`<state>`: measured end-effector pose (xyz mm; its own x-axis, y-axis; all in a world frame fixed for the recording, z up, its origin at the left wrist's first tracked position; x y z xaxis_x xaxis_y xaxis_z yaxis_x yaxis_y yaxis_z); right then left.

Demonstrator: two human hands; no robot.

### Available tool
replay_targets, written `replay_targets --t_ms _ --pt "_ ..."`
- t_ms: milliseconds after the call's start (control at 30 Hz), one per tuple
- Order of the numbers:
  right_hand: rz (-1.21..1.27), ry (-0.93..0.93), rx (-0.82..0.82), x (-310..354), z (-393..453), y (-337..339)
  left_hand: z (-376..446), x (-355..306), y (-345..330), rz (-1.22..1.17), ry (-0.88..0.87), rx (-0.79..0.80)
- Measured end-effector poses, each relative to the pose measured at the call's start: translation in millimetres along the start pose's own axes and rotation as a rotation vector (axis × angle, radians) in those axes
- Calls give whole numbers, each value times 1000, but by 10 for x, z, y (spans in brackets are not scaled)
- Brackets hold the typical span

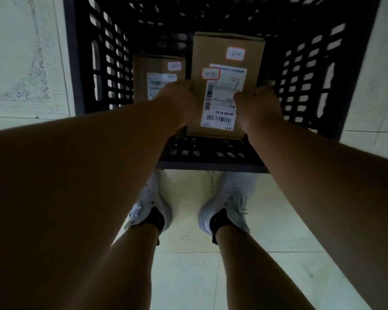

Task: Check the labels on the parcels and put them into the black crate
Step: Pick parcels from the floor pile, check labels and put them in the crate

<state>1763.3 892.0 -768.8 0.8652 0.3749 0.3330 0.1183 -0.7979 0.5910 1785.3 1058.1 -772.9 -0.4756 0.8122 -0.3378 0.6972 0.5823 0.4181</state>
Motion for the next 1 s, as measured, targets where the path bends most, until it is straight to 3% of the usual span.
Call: replay_targets --t_ms 167,367,567,700,800,833,1000 --pt "-55 27 38 -74 404 -377 431 108 -153 362 -60 81" --pt "-169 34 124 -190 531 -552 502 225 -216 463 -157 30" --pt "-279 61 212 -171 536 -552 557 286 -315 421 -120 70" --pt "-502 79 245 -140 584 -579 567 341 -251 148 -80 40" --pt "-631 104 159 -113 581 -599 618 421 -132 -1 -47 -187" --pt "-637 132 120 -105 579 -614 614 429 -110 -47 -15 -189" --pt "-599 178 148 -64 533 -733 657 427 -126 66 72 3"
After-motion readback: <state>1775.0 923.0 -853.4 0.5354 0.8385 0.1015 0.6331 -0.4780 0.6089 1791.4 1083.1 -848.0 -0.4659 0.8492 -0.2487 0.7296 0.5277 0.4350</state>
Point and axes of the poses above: each hand's wrist, its own z-axis towards the middle knuckle, its own y-axis out of the back of the hand, x = y × z, the point moved 2 cm from there along z, towards the middle knuckle
